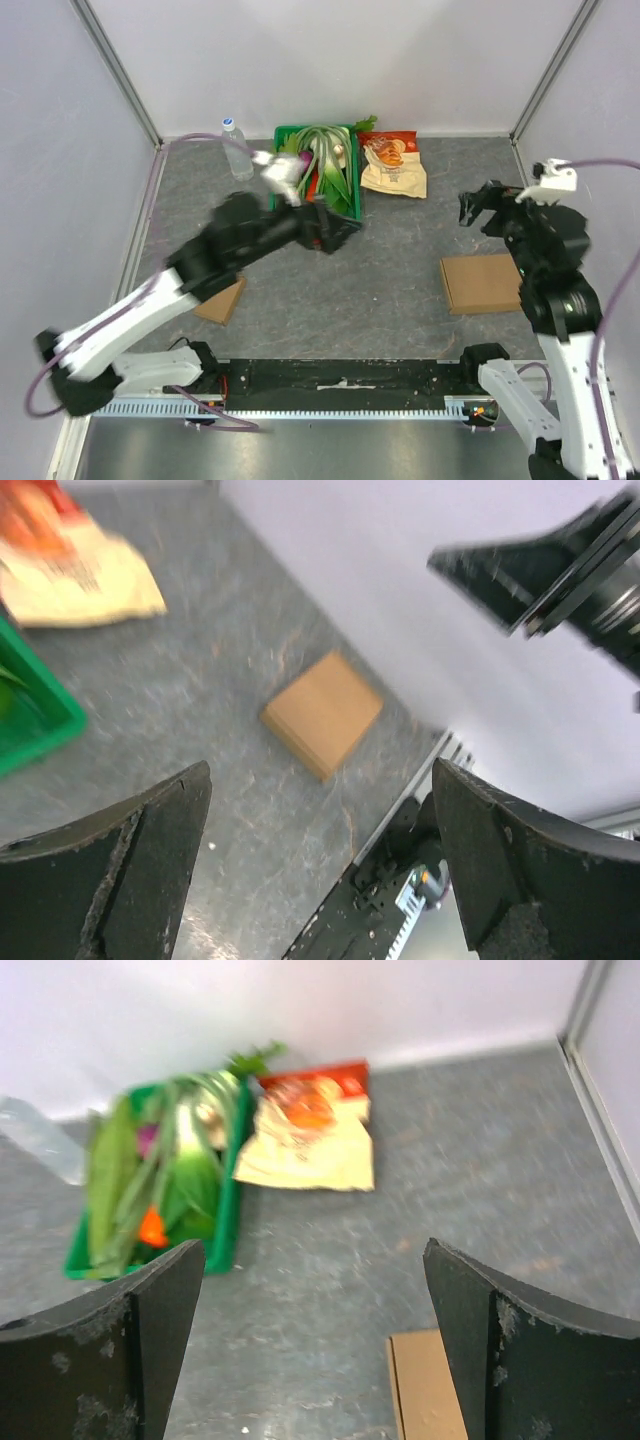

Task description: Fold the paper box

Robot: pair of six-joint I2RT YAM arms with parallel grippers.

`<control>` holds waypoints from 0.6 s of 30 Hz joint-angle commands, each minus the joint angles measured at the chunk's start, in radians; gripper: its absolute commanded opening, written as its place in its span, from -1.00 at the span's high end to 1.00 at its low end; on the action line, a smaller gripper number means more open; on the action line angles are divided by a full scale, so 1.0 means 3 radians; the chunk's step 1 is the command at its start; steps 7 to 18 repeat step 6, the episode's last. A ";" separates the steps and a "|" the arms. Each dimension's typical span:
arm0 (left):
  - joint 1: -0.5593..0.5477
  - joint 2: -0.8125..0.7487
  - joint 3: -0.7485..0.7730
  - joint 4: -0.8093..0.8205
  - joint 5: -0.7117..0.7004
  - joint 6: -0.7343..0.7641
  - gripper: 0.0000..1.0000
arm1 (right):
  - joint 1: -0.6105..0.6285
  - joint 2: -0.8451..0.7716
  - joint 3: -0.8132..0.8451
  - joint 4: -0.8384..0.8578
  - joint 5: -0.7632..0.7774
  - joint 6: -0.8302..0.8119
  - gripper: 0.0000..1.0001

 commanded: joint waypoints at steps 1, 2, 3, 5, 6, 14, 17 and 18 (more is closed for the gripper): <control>-0.0031 -0.1044 -0.0045 -0.0833 -0.0786 0.0623 -0.94 | -0.0003 -0.0315 0.0329 -0.0102 -0.0588 -0.0246 -0.96; -0.0031 -0.1283 0.0011 -0.0990 -0.0838 0.0654 -0.93 | -0.0008 -0.0336 0.0426 -0.0122 -0.0632 -0.0301 -0.96; -0.0031 -0.1397 0.0179 -0.1043 -0.0854 0.0750 -0.93 | -0.0003 -0.0331 0.0695 -0.0138 -0.0653 -0.0403 -0.96; -0.0031 -0.1520 0.0409 -0.1201 -0.0859 0.0873 -0.93 | -0.0003 -0.0290 0.0998 -0.0133 -0.0551 -0.0394 -0.96; -0.0031 -0.1577 0.0694 -0.1267 -0.0864 0.0975 -0.93 | 0.0002 -0.0280 0.1343 -0.0138 -0.0535 -0.0435 -0.96; -0.0031 -0.1577 0.0694 -0.1267 -0.0864 0.0975 -0.93 | 0.0002 -0.0280 0.1343 -0.0138 -0.0535 -0.0435 -0.96; -0.0031 -0.1577 0.0694 -0.1267 -0.0864 0.0975 -0.93 | 0.0002 -0.0280 0.1343 -0.0138 -0.0535 -0.0435 -0.96; -0.0031 -0.1577 0.0694 -0.1267 -0.0864 0.0975 -0.93 | 0.0002 -0.0280 0.1343 -0.0138 -0.0535 -0.0435 -0.96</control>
